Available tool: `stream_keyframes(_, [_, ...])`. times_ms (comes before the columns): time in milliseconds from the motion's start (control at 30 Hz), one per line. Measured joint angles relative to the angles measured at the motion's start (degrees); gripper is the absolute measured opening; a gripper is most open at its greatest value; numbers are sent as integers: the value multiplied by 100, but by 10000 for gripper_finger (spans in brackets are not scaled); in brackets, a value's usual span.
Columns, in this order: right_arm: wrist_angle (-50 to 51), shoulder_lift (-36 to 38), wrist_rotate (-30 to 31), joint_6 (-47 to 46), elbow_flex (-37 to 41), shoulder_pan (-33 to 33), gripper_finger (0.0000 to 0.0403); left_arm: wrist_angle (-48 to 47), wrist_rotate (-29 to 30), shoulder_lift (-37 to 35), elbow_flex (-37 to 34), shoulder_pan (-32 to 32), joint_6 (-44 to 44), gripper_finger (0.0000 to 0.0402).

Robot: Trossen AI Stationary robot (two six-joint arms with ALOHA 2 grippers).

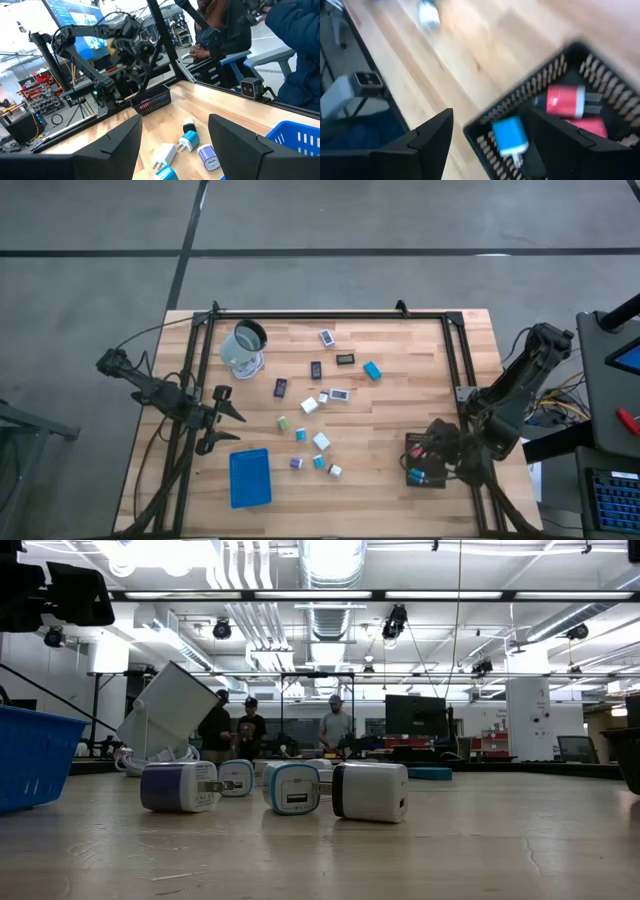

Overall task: Pick & Place Office items
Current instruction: Put the bottom white black charger adapter into the black bin

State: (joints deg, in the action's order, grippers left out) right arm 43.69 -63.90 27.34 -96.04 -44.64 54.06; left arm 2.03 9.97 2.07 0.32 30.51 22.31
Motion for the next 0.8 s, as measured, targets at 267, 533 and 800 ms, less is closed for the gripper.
stream_keyframes(267, [842, 2, 2077, 1048, -709, -74, 254, 2, 0, 1, 0, 0, -1, 234])
stream_keyframes(533, [760, 0, 3685, 2168, -766, -701, 248, 1, -1, 0, 0, -1, 0, 234])
stream_keyframes(800, [-446, 0, 3500, 4012, -599, -1619, 247, 2, 1, 2, 0, -1, 0, 234])
